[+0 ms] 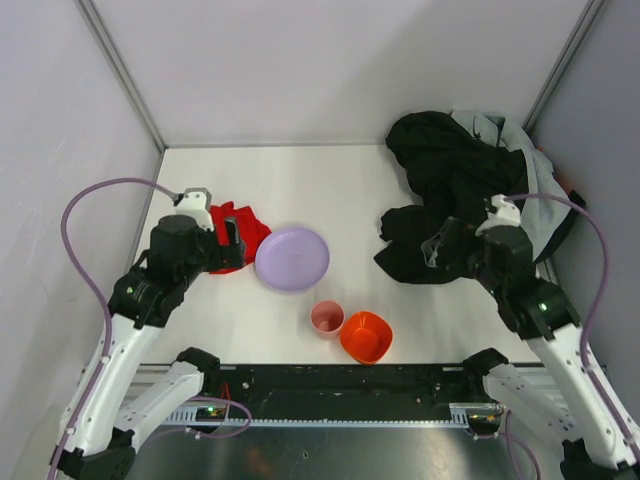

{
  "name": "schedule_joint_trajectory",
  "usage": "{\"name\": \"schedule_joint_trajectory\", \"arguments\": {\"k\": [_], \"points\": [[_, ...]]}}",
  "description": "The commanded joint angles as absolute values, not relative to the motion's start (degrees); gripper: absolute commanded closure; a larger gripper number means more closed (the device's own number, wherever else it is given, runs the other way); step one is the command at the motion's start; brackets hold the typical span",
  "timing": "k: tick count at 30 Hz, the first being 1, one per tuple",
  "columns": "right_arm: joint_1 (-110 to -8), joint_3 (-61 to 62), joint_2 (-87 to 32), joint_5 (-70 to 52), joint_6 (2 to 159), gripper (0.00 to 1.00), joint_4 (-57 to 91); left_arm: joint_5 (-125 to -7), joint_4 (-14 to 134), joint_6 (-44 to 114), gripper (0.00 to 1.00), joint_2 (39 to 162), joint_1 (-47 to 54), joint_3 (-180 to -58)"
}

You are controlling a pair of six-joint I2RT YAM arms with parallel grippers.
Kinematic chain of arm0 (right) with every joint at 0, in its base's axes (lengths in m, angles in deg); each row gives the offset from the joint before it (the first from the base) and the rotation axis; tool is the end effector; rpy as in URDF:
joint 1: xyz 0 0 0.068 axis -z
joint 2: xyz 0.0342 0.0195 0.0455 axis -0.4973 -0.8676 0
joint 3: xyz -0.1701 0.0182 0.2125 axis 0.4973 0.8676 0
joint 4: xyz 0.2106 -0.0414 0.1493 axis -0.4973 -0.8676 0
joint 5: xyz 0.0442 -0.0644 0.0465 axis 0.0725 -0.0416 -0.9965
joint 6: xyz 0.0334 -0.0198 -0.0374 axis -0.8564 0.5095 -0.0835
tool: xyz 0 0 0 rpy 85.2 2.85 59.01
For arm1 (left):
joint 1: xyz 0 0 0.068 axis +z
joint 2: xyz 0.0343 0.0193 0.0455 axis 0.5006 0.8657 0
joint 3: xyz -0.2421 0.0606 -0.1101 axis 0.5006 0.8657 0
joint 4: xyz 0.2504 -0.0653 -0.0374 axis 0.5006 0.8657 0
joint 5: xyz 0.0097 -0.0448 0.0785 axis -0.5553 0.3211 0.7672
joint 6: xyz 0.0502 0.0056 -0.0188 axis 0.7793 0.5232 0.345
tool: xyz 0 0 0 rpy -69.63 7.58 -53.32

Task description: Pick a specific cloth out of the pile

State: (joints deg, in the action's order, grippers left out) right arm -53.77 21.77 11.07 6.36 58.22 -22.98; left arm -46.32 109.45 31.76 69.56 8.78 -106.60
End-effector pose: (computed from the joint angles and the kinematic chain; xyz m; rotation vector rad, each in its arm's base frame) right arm 0.1376 0.0563 0.3481 0.1683 2.0925 0.4310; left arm 0.1391 -0.0467 0.3617 0.0029 2.1308 -0.1658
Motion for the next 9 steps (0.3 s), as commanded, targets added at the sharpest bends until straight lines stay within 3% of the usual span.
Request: {"name": "schedule_joint_trajectory", "arguments": {"k": [1,9], "points": [[-54.2,22.2,21.0,13.8,58.9,0.02,-25.8,-46.9,108.8,32.5,0.0,66.0,8.4,-105.4],[-54.2,22.6,32.3,20.0,57.2,0.01,-31.6,-47.6,107.8,31.4,0.0,61.0,8.4,-104.3]]}}
